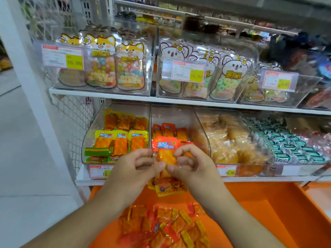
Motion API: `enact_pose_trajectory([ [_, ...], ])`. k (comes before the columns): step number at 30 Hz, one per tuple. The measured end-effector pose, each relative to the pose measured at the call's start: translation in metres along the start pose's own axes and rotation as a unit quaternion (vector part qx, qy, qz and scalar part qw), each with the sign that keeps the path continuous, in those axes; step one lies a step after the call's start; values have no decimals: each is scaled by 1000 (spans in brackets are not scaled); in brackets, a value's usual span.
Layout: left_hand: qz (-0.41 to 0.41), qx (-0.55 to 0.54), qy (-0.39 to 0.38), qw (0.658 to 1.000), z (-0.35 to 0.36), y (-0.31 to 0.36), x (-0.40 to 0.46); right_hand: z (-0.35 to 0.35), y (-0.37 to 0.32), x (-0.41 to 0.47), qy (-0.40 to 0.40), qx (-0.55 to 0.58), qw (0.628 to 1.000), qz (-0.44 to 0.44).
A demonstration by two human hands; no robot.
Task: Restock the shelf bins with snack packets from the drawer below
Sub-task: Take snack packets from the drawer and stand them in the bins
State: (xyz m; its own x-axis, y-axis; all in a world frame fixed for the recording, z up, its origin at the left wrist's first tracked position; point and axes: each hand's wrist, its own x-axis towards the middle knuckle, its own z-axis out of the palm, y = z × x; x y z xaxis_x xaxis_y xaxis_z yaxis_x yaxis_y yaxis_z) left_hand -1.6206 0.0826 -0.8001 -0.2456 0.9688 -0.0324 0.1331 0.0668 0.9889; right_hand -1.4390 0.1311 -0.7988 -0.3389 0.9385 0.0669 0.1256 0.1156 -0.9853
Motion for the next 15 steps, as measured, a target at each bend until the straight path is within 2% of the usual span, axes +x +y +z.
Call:
enact_pose_trajectory([
  [1,24,32,-3,999,0,1,7,-4,0,10,12,4,1000,3],
  [3,101,184,5,978,-5,-4,24,-11,4,33,39,-8,999,7],
  [5,188,376,15,907,-12,-13,39,-17,10,63,65,-33,997,12],
  [7,236,491,7,838,-18,-27,52,-18,21,98,80,-66,994,20],
  [11,261,561,-15,786,-24,-50,63,-8,40,165,77,-85,993,40],
  [15,279,574,0,769,-27,-54,68,5,66,212,82,-172,981,13],
])
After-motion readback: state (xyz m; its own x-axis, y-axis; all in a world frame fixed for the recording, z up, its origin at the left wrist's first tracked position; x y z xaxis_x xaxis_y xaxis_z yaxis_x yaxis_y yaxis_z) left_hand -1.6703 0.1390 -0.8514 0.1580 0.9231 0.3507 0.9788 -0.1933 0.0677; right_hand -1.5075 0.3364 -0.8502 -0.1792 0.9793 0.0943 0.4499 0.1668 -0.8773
